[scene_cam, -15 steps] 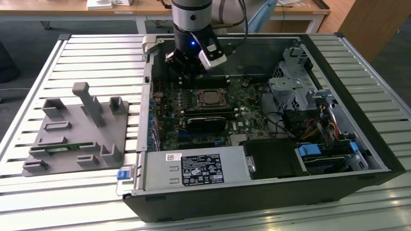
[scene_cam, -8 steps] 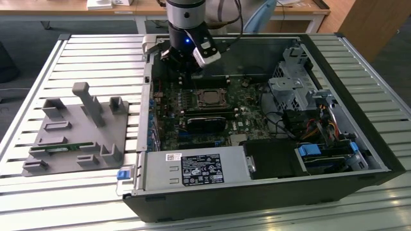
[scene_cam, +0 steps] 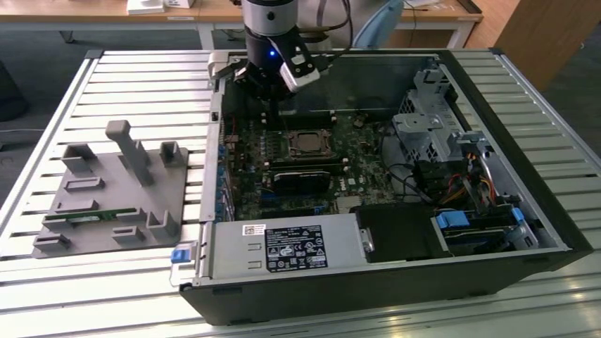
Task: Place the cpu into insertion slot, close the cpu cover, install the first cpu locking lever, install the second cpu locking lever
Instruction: 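Install the first cpu locking lever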
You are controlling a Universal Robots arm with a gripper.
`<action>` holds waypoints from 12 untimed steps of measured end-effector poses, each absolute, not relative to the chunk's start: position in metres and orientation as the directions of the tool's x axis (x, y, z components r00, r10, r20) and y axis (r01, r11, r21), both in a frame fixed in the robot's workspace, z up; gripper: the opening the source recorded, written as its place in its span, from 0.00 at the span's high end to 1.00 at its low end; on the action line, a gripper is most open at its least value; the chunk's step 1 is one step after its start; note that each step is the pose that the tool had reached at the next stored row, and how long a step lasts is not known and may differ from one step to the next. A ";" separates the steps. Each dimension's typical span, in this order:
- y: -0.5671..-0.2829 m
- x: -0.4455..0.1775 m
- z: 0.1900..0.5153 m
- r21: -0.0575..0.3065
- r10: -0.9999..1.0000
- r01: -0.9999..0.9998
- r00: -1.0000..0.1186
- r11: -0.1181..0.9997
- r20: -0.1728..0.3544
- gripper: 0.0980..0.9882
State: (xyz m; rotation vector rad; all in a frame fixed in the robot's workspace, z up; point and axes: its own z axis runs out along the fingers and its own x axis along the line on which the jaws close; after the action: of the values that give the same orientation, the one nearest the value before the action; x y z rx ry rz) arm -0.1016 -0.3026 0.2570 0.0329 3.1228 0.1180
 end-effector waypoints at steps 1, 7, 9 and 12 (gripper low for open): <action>-0.301 -0.102 0.257 0.076 0.022 0.020 -1.000 0.997 -0.016 0.99; -0.299 -0.096 0.256 0.076 0.022 0.020 -1.000 0.997 -0.015 0.99; -0.299 -0.090 0.256 0.076 0.022 0.021 -1.000 0.997 -0.013 0.99; -0.298 -0.081 0.256 0.076 0.022 0.021 -1.000 0.997 -0.011 0.99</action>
State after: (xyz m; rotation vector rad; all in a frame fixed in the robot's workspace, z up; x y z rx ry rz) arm -0.0812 -0.2983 0.2562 0.0333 3.1273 0.1182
